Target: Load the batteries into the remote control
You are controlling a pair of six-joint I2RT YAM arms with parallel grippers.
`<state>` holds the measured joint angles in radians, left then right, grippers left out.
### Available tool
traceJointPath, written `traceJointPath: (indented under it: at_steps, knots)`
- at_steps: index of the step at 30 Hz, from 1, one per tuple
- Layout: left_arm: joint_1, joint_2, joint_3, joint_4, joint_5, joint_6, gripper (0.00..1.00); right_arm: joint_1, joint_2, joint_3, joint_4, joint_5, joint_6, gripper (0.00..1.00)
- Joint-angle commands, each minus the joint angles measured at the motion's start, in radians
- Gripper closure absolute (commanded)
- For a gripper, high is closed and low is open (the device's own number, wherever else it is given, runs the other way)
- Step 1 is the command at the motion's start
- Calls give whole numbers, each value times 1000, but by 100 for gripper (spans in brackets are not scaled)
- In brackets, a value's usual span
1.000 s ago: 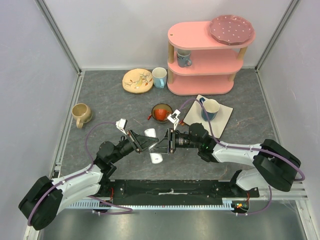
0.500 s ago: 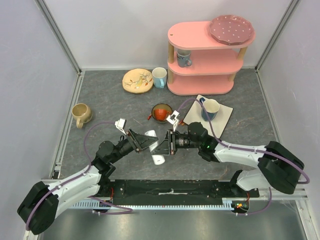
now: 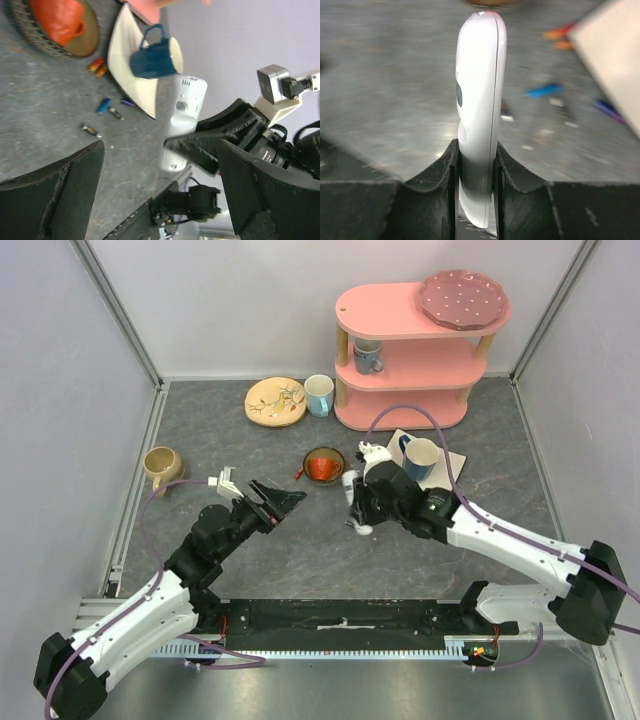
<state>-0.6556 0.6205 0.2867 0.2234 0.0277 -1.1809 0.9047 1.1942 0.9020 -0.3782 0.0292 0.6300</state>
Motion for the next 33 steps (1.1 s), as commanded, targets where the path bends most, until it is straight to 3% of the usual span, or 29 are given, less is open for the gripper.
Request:
traceJointPath:
  at_steps: [1,7,10,18,25,33]
  knots:
    - [5,14,54,-217,-72,121,2,-6,82,75,-445,574,-62,100]
    - [5,4,42,-349,-64,119,8,42,142,64,-404,592,-61,100]
    - [5,-42,49,-445,-142,133,9,161,223,101,-387,662,-76,100]
    - [5,-310,-27,-686,-229,57,10,341,549,340,-396,821,-154,100]
    - [5,-484,-83,-838,-261,-37,12,349,702,425,-338,718,-243,100]
    - [5,-482,-101,-829,-250,-54,13,349,740,374,-284,609,-231,98]
